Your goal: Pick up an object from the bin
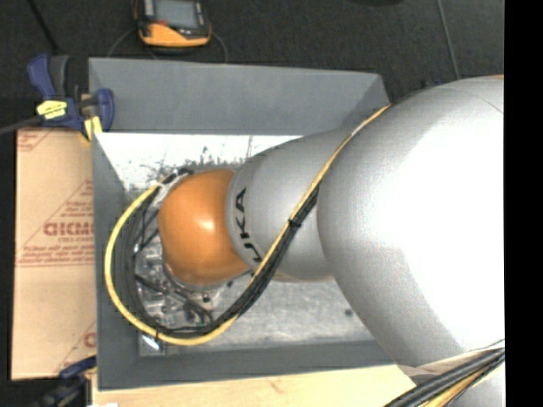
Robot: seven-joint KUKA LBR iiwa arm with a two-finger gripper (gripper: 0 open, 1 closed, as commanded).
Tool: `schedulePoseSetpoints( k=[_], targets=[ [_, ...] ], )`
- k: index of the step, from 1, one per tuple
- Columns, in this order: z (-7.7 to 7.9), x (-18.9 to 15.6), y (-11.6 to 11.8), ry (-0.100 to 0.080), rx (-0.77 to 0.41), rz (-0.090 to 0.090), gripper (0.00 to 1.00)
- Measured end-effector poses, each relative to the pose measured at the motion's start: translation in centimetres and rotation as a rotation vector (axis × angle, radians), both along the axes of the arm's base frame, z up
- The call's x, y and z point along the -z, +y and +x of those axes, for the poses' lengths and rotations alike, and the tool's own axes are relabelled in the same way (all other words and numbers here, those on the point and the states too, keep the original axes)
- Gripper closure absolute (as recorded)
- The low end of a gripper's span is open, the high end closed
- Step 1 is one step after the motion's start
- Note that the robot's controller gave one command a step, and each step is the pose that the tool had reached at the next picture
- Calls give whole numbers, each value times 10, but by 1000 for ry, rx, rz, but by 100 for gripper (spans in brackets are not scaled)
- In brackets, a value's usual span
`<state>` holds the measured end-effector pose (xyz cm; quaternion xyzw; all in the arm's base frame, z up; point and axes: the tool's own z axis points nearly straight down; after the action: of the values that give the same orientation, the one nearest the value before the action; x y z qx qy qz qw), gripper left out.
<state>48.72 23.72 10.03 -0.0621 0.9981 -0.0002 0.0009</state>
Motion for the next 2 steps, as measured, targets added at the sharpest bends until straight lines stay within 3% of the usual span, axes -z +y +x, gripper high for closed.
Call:
schedulePoseSetpoints(
  k=[1, 2],
  targets=[
    [45, 23, -3, -24, -1055, -5, 0],
    [4, 25, 1, -17, -1399, -6, 0]
  ],
)
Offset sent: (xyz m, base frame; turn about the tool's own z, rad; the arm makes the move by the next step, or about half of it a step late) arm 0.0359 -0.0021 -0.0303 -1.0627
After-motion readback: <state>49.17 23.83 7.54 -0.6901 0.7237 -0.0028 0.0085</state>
